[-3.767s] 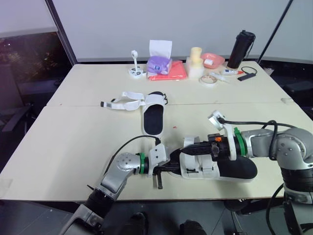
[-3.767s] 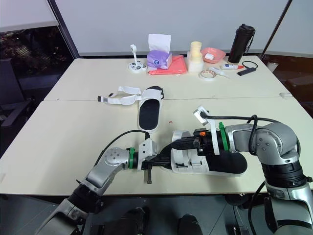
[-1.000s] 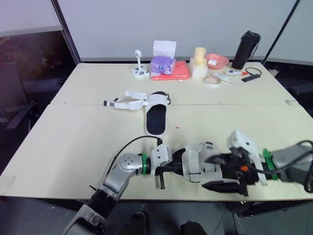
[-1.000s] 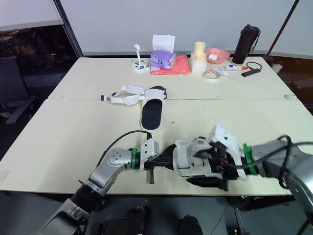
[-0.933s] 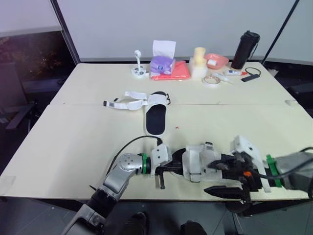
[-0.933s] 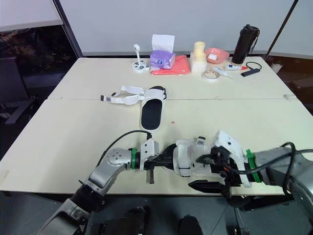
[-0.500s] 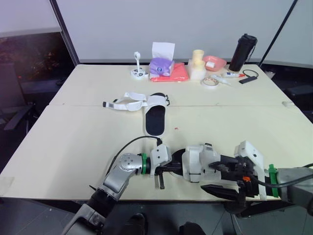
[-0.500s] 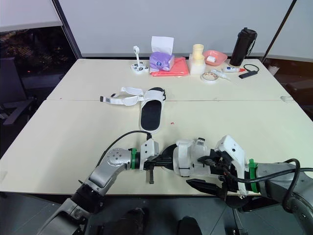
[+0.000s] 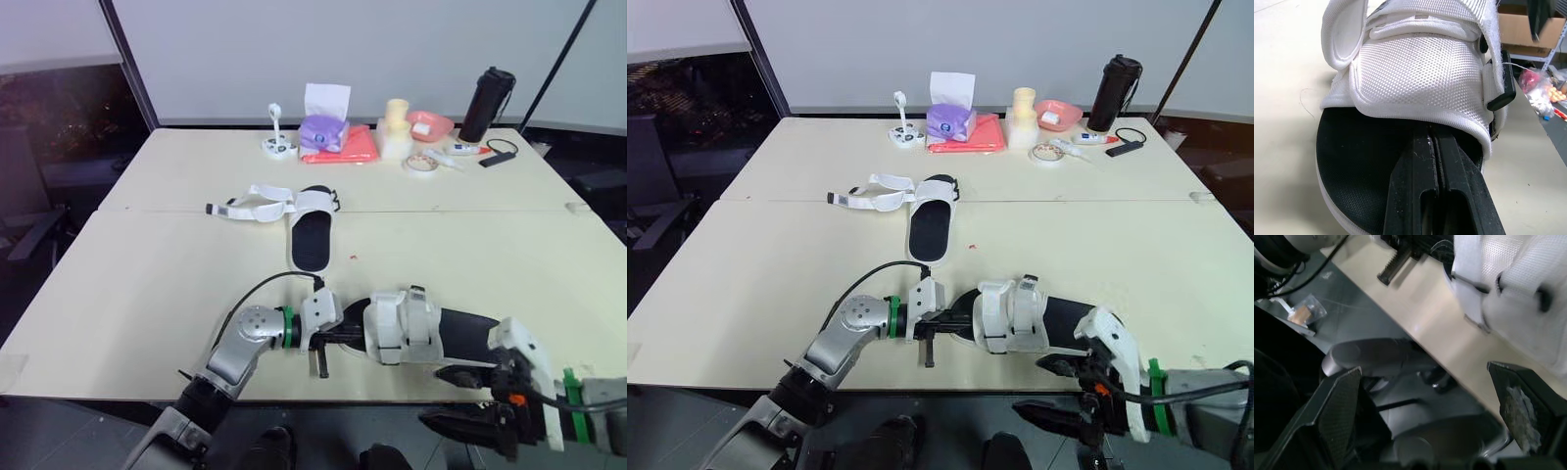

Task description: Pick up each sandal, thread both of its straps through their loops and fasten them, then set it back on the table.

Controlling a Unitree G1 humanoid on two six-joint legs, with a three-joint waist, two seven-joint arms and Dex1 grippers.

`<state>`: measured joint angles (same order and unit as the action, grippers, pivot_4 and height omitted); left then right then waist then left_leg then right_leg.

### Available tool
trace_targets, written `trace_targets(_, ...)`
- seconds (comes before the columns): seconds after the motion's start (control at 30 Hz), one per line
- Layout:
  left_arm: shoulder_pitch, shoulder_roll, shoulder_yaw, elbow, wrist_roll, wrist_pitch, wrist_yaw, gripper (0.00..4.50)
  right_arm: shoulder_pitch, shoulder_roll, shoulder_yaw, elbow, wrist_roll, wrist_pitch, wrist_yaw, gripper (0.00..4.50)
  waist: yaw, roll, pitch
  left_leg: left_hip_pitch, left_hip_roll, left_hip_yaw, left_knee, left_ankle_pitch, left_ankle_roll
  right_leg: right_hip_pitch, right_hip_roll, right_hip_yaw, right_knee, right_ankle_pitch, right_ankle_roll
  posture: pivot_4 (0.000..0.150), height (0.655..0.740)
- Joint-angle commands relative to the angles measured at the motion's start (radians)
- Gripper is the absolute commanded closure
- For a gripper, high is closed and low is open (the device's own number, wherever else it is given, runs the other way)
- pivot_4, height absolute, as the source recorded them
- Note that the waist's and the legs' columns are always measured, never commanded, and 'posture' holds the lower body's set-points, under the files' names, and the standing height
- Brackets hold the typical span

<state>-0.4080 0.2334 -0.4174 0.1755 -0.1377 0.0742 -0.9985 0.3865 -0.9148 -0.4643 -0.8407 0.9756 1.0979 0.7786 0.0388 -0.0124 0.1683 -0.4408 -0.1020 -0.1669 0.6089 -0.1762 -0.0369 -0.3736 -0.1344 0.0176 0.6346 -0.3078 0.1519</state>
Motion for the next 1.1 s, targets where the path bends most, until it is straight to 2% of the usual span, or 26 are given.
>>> trace_targets(0.03,0.011,0.016,-0.017,0.044,0.036,0.019,0.000,4.50,-0.011,0.024,0.105,0.022,-0.098,-0.103,-0.016,0.05,-0.001,0.001,-0.001,0.000,0.000,0.000,0.000,0.000,0.000,0.000,0.000,0.000,0.000,0.000,0.000,0.150,0.7400)
trace_targets(0.2,0.014,0.020,-0.020,0.040,0.038,0.018,-0.004,4.50,-0.078,0.032,0.205,0.113,-0.187,-0.194,0.000,0.05,0.001,0.002,-0.001,0.000,0.000,0.000,0.000,0.000,0.000,0.000,0.000,0.000,-0.001,0.000,0.000,0.150,0.7400)
trace_targets(0.63,0.028,0.026,-0.019,0.027,0.037,0.022,-0.001,4.50,-0.243,0.028,0.353,0.144,-0.190,-0.206,0.053,0.05,-0.001,0.002,-0.001,0.000,0.000,0.000,-0.001,0.001,0.002,0.000,0.000,0.000,-0.001,0.001,0.001,0.150,0.7400)
trace_targets(1.0,0.033,0.028,-0.017,0.012,0.037,0.032,0.006,4.50,-0.351,0.071,0.493,0.263,-0.254,-0.223,0.054,0.05,-0.002,0.002,-0.001,0.000,0.000,-0.001,-0.001,0.001,0.002,0.000,0.000,0.000,-0.001,0.001,0.001,0.150,0.7400)
trace_targets(1.1,0.034,0.028,-0.017,0.009,0.037,0.034,0.010,4.50,-0.364,0.077,0.499,0.282,-0.267,-0.225,0.053,0.88,-0.002,0.002,-0.001,0.000,0.000,-0.001,-0.001,0.001,0.002,0.000,0.001,0.000,-0.001,0.001,0.000,0.150,0.7400)
